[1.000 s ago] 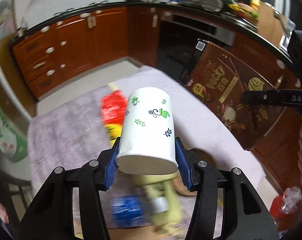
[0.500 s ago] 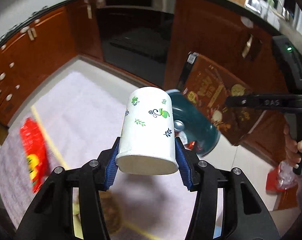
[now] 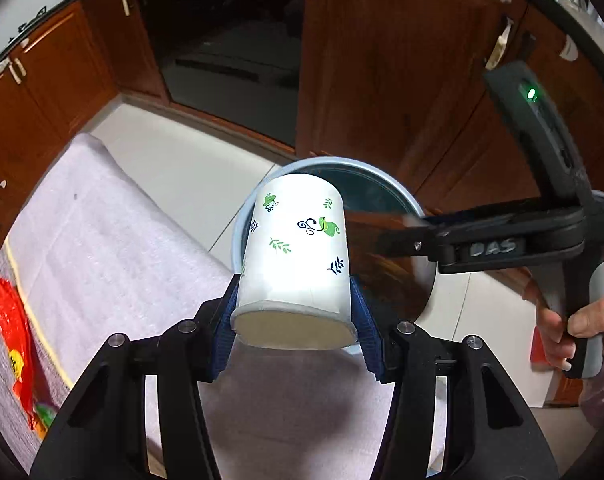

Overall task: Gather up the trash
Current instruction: 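Carry the cup and box over the teal bin and open both grippers, then move both grippers back toward the remaining trash on the table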

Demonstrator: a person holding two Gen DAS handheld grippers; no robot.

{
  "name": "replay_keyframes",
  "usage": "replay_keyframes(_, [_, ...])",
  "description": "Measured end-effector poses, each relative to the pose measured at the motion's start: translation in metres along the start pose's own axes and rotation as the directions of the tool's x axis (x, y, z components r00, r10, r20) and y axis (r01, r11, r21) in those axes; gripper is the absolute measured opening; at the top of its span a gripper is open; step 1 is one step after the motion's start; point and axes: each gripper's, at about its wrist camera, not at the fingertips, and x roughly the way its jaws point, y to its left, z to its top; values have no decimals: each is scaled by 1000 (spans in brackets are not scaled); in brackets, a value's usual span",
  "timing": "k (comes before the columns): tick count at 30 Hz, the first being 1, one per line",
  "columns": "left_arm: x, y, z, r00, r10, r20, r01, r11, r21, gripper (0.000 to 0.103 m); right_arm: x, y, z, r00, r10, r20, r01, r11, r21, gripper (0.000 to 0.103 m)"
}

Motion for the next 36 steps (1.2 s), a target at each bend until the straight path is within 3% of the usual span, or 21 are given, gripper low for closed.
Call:
replay_keyframes(10, [33, -12, 14, 999, -20, -48, 21, 999, 24, 56, -18, -30, 1, 997, -52, 55, 48, 996, 74, 83])
replay_keyframes(19, [40, -26, 20, 997, 68, -30, -66, 996, 62, 82, -32, -33, 0, 995, -60, 81, 52, 994, 99, 87])
replay_keyframes(26, [29, -14, 14, 996, 91, -21, -91, 995, 34, 82, -37, -18, -3, 994, -70, 80, 65, 996, 67, 87])
replay_keyframes(36, [-5, -1, -9, 999, 51, -3, -51, 998, -29, 82, -51, 14, -15, 989, -121, 90, 121, 993, 6, 87])
